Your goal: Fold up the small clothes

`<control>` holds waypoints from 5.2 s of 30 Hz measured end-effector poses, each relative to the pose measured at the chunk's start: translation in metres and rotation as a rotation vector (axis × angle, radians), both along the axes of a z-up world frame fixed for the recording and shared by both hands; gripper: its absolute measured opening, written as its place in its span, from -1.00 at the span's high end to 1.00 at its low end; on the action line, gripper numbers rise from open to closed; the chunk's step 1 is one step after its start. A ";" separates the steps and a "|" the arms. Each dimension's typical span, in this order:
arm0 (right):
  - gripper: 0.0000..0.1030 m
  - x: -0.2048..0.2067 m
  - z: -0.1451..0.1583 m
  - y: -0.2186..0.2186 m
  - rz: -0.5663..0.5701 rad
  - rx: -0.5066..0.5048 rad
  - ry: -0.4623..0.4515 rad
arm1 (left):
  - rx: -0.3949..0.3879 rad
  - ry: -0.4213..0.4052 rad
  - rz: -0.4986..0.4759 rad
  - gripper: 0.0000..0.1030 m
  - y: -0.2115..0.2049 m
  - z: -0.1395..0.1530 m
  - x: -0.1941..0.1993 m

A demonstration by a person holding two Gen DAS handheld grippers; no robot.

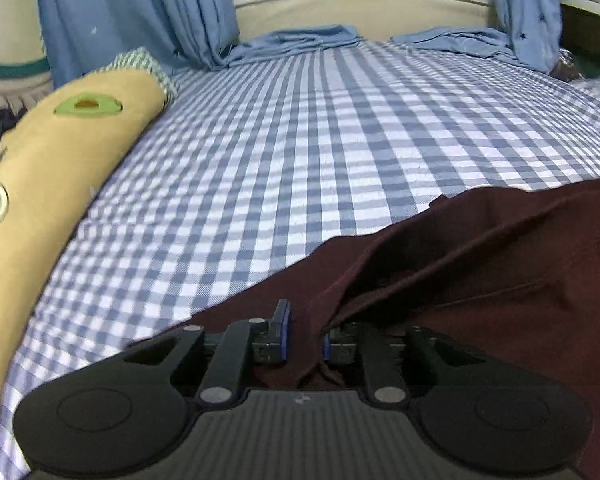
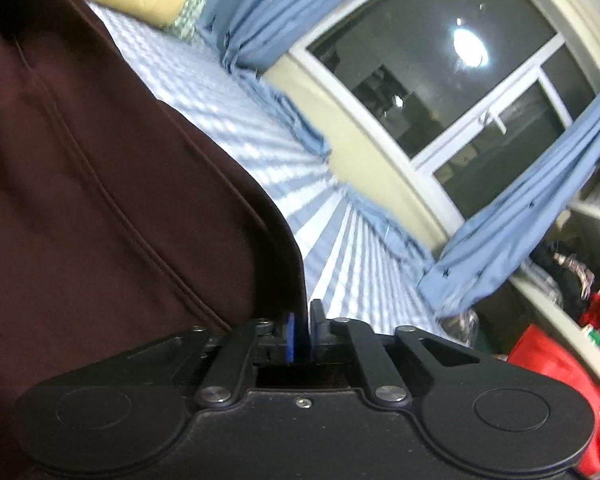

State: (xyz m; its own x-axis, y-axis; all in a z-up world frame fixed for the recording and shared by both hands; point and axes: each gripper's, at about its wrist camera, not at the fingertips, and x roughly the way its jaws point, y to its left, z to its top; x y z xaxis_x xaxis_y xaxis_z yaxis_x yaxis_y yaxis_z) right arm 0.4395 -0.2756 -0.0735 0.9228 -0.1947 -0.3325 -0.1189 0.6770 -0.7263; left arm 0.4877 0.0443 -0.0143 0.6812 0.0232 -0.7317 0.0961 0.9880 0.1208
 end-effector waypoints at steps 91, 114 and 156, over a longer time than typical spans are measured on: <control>-0.99 -0.292 0.053 0.034 0.018 0.627 -0.281 | -0.143 -0.219 0.262 -0.99 0.032 0.030 -0.124; -0.99 -0.234 0.051 -0.121 -0.499 0.751 -0.098 | -0.222 -0.111 0.332 -0.99 0.022 0.000 -0.312; -0.99 -0.247 0.051 -0.055 -0.263 0.690 -0.149 | -0.420 -0.108 0.408 -0.99 0.041 -0.011 -0.281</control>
State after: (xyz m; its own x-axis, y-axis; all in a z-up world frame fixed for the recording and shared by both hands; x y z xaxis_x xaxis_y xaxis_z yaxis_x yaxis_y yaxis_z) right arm 0.1930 -0.3303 -0.0224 0.9195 -0.2075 -0.3340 0.1760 0.9768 -0.1223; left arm 0.2064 0.0854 -0.0251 0.7491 0.0223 -0.6620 -0.2929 0.9076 -0.3008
